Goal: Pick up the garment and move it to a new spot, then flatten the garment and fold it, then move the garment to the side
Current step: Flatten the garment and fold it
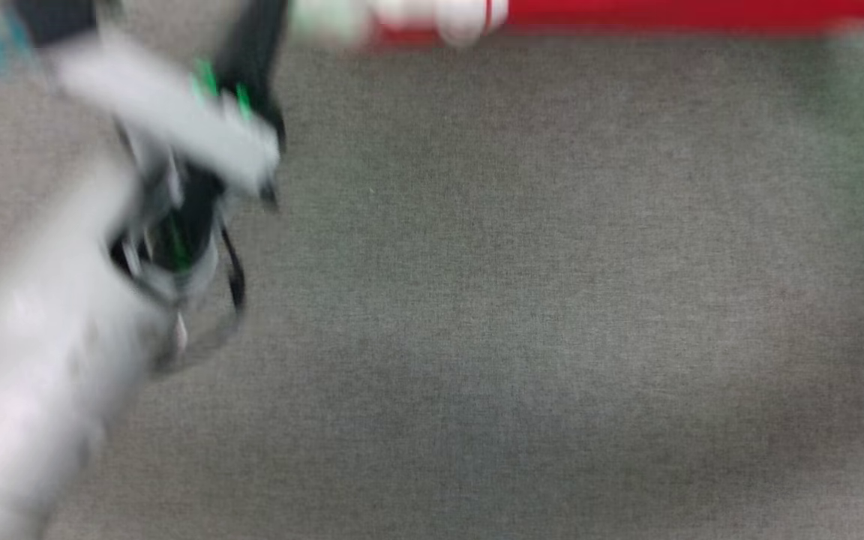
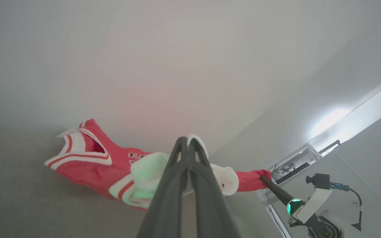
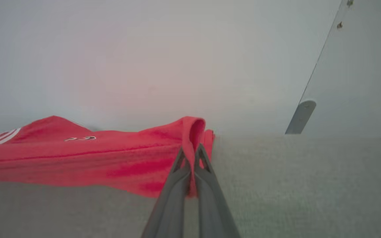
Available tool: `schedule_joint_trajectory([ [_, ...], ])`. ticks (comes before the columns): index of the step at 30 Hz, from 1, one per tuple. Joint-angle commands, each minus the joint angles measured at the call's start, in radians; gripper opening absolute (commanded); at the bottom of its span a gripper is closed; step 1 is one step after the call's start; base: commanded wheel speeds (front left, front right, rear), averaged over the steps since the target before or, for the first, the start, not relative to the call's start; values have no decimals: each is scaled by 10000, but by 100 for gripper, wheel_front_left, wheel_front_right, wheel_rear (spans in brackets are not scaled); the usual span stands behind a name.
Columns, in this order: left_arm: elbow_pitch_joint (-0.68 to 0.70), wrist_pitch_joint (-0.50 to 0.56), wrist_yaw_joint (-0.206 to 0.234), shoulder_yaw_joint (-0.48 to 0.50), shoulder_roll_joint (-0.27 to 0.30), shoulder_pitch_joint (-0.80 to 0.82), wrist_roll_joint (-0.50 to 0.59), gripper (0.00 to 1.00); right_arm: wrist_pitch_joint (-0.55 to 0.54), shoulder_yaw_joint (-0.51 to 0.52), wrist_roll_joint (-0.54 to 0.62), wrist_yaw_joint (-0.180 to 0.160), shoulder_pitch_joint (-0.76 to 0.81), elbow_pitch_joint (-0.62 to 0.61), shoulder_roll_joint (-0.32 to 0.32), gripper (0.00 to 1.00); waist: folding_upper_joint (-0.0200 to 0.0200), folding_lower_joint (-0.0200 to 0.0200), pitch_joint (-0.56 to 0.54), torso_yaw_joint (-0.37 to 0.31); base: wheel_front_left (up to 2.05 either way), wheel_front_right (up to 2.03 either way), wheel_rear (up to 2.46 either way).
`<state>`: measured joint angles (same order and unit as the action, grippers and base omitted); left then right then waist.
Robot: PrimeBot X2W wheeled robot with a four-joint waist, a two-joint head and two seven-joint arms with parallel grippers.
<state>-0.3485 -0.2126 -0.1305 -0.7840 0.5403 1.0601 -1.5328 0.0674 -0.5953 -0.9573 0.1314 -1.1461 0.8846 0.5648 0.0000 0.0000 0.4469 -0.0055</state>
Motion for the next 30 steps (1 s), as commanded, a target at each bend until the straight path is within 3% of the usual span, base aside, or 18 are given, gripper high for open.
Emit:
schedule_joint_trajectory([
  [1,258,-126,7,106,-31,-262,-154,0,-45,-40,-120,-14,322,-173,191,0,0,0,-142,35,0,0,0],
  [12,3291,-537,6,1396,471,-5460,258,0,-251,365,-1289,-14,4695,-3286,1886,0,0,0,-891,193,0,0,0],
  [22,5610,-531,7,2208,1022,-8716,1299,0,-434,2563,-1060,-17,8971,-6424,3319,0,0,0,-1537,331,0,0,0],
  [26,6350,-533,6,2528,1285,-9877,1694,0,-941,4071,-167,-19,10608,-7537,3288,0,0,0,-1719,263,0,0,0],
  [30,6811,-539,6,2884,1491,-10845,2123,0,-1895,6016,720,-19,12275,-9025,2370,0,0,0,-1805,238,0,0,0],
])
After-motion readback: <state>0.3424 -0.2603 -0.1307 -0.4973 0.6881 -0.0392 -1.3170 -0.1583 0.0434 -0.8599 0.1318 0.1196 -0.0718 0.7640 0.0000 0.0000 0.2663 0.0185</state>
